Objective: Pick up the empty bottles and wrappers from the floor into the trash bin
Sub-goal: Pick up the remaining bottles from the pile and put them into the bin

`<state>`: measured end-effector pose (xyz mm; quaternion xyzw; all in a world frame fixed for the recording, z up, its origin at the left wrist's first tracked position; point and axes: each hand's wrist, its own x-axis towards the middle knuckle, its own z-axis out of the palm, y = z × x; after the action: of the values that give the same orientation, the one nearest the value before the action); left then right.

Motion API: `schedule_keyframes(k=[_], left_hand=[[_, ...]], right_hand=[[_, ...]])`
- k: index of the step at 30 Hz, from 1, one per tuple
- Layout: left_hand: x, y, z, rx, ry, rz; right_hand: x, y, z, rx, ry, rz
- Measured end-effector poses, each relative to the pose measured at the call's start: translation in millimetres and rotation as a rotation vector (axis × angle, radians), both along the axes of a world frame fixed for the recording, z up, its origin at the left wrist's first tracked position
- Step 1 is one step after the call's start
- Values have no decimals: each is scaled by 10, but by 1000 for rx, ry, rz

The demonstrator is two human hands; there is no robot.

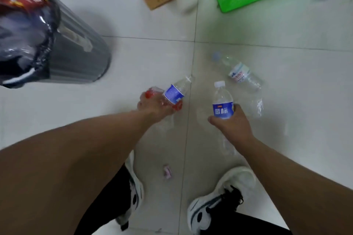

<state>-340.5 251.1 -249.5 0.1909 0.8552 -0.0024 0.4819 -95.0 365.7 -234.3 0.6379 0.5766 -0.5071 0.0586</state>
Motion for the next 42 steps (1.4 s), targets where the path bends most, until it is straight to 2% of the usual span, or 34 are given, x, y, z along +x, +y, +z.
schedule_keyframes(k=[4, 7, 13, 21, 27, 30, 36, 42], left_hand=[[89, -198, -227, 34, 44, 89], [152, -324, 31, 91, 33, 149], [-11, -416, 1213, 134, 24, 250], [-336, -622, 3046, 257, 86, 470], [-643, -1028, 4035, 162, 173, 463], [-861, -1298, 4376, 190, 161, 510], [-1441, -1616, 4688, 247, 253, 669], [-2206, -1666, 4381, 339, 206, 734]], right_hand=[[39, -74, -137, 7, 0, 13], [41, -125, 163, 3, -8, 52], [44, -164, 1320, -21, -10, 18], [-358, -350, 3032, -104, 114, -15], [-883, -386, 3864, -171, 193, -253], [-1309, -429, 4216, -164, 239, -199], [-2120, -492, 4612, -197, 316, -56], [-2916, -769, 4448, -266, 327, -42]])
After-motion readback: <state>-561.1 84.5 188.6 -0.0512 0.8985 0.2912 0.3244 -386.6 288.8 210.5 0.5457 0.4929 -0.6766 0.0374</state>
